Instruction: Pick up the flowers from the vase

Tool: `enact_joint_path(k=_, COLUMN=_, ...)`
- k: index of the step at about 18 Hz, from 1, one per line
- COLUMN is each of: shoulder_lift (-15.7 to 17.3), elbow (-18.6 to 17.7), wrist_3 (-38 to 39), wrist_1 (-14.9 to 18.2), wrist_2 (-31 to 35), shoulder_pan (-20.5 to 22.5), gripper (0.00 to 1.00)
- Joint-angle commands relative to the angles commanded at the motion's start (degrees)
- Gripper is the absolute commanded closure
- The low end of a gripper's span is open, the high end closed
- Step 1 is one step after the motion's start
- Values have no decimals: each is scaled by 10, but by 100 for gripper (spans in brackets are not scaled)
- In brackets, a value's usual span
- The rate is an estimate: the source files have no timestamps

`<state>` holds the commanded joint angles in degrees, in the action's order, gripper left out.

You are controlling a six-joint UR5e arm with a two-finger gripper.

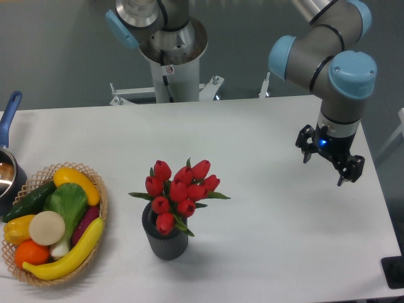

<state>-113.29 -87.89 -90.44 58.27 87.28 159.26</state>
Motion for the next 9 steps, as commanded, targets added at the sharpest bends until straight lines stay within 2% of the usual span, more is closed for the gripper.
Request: enact_joint_path(k=9, shoulder_lift=1, elbow=-2, wrist_3=1, wrist_1=1, wrist_2=-9, shoulder_pan=-2, gripper=0)
